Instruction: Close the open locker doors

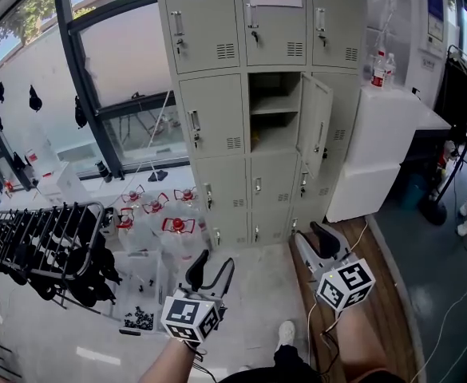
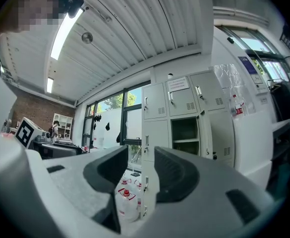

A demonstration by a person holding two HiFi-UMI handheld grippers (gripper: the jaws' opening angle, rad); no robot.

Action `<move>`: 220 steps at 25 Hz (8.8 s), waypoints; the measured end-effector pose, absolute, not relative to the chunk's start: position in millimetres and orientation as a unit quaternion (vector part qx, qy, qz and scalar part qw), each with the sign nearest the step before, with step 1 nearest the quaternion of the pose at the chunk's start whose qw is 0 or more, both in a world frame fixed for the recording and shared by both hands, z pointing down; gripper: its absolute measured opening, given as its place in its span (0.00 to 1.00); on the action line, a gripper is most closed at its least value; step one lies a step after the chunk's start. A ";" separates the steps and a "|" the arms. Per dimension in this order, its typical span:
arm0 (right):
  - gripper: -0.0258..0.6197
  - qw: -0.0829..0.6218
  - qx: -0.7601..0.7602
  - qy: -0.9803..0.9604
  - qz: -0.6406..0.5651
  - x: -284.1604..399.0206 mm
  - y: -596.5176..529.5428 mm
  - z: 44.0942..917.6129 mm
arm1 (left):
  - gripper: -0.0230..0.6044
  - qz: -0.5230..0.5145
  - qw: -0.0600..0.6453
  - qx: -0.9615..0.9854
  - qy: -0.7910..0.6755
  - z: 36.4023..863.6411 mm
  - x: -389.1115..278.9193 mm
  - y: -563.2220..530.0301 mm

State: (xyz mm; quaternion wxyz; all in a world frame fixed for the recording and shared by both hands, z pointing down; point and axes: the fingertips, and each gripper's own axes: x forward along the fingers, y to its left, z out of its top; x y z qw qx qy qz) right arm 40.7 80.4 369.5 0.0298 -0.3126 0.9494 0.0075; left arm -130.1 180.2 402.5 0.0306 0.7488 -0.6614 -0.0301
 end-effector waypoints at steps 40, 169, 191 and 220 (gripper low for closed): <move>0.28 0.046 -0.289 0.956 -0.032 101.8 -238.0 382.2 | 0.42 -0.013 0.039 0.736 -0.676 403.6 -66.1 -132.4; 0.33 0.067 -0.372 0.925 -0.027 -101.2 -382.3 341.4 | 0.30 -0.003 0.010 0.892 -0.453 395.1 -136.8 -392.9; 0.33 0.062 -0.407 0.910 -0.042 -101.2 -386.4 356.0 | 0.22 -0.005 0.033 0.845 -0.533 396.4 -188.6 -418.9; 0.33 0.023 -0.295 0.954 -0.045 -155.5 -471.2 365.5 | 0.17 -0.008 0.047 0.748 -0.662 397.2 -243.6 -454.1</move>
